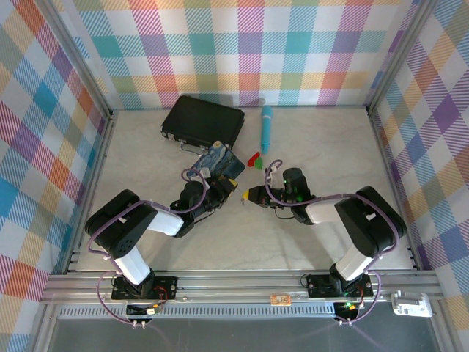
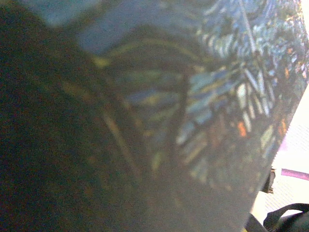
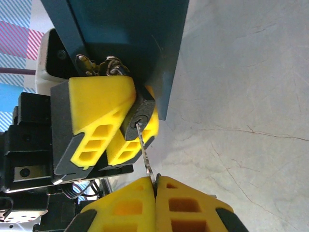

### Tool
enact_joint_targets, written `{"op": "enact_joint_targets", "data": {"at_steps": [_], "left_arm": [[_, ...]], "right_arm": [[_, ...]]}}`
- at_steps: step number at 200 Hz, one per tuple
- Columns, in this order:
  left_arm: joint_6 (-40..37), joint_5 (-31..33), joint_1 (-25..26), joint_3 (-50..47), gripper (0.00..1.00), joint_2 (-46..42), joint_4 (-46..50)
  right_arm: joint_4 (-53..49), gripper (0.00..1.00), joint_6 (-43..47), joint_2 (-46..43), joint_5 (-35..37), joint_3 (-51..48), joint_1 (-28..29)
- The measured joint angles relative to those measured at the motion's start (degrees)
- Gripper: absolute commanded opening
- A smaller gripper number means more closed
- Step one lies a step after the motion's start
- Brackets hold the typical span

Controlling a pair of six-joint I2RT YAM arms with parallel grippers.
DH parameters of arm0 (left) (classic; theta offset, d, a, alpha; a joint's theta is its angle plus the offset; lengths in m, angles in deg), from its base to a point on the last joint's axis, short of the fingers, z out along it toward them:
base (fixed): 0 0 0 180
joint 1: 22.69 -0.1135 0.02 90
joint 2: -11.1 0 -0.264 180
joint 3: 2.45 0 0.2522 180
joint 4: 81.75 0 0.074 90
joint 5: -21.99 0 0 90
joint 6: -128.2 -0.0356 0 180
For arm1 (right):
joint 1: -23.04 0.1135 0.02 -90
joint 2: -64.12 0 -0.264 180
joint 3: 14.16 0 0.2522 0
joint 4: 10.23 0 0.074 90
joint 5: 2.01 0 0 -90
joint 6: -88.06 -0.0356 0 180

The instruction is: Unlock a padlock with a key

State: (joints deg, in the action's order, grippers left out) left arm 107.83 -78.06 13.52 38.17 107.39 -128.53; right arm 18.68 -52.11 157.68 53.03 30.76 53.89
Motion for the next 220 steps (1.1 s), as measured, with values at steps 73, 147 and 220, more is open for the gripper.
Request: {"op": "enact_joint_targets", "data": {"at_steps": [73, 147, 220], "left_arm": [[0.0, -0.3, 0.0, 0.4, 0.0, 0.1, 0.2], [0.0, -0.7, -0.2, 0.4, 0.0, 0.1, 0.2], [0.0, -2.6, -0.8, 0.5, 0.0, -0.4, 0.7]], "right_arm": [[1.3, 0.0, 0.0, 0.6, -0.6, 0.0, 0.0], [2.5, 0.0, -0.2, 2.4, -2.0, 0.6, 0.2], [-0.4, 0.0, 0.2, 3.6, -4.8, 3.7, -0.6]]}}
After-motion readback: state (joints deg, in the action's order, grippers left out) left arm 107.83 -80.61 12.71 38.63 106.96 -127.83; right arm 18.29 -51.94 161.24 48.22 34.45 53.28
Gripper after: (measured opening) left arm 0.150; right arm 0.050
